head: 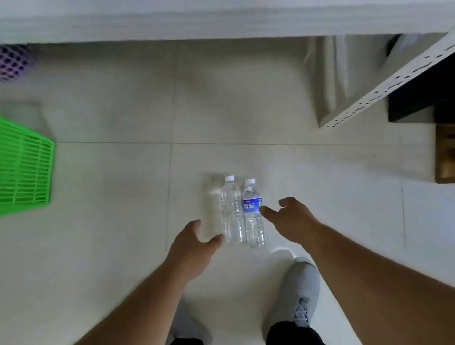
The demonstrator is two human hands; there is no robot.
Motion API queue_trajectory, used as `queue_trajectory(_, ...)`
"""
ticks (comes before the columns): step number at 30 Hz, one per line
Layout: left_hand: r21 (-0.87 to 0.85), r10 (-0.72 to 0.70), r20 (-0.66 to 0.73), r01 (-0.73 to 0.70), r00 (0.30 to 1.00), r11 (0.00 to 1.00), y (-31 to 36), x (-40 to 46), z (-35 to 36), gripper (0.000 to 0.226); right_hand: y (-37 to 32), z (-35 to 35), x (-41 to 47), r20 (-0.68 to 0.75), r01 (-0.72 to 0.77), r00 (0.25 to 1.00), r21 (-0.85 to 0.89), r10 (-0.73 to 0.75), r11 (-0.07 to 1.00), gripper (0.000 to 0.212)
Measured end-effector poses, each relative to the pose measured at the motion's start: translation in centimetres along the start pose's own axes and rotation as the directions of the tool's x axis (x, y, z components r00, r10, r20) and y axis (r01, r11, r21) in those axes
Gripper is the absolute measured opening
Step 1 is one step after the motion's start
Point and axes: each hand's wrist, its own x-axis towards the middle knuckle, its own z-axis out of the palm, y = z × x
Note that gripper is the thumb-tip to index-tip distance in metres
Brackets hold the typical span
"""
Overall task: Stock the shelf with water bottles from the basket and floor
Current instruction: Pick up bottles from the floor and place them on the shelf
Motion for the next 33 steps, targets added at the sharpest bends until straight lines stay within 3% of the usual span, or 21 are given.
queue_trajectory(4, -0.007, 0.002, 0.013, -0.002, 1.0, 1.0, -1.7, 7.4, 3.9, 0.088, 1.5, 3.0, 6.6, -0.015, -0.016, 1.0, 0.057, 0.017, 0.998, 0.081)
queue_trajectory(13, -0.017, 0.005, 0.053, -0.004, 0.999, 1.0, -3.5, 18.1, 10.7, 0.086, 3.5, 8.3, 15.7, -0.04, 0.014, 0.999, 0.206, -0.006, 0.979, 0.052)
queue_trajectory(16, -0.001, 0.001, 0.053, -0.001, 0.999, 1.0, -3.5, 19.5, 12.0, 0.07, 4.1, 9.4, 17.4, -0.079, 0.029, 0.997, 0.223, -0.011, 0.974, 0.041)
queue_trajectory(21, -0.091, 0.009, 0.039, -0.005, 0.999, 0.996, -4.3, 20.2, 12.2, 0.032, 4.9, 9.6, 18.4, -0.127, 0.087, 0.99, 0.164, -0.066, 0.983, 0.043)
queue_trajectory(29, -0.193, 0.042, 0.019, -0.038, 0.999, 0.981, -6.3, 15.3, 7.2, 0.058, 3.3, 8.3, 13.5, -0.228, 0.207, 0.96, 0.192, -0.162, 0.959, 0.039)
queue_trajectory(33, -0.266, 0.107, -0.018, -0.108, 0.994, 0.958, -5.2, 8.6, 1.7, 0.041, -1.7, 5.5, 6.1, -0.223, 0.312, 0.937, 0.181, -0.27, 0.932, 0.03)
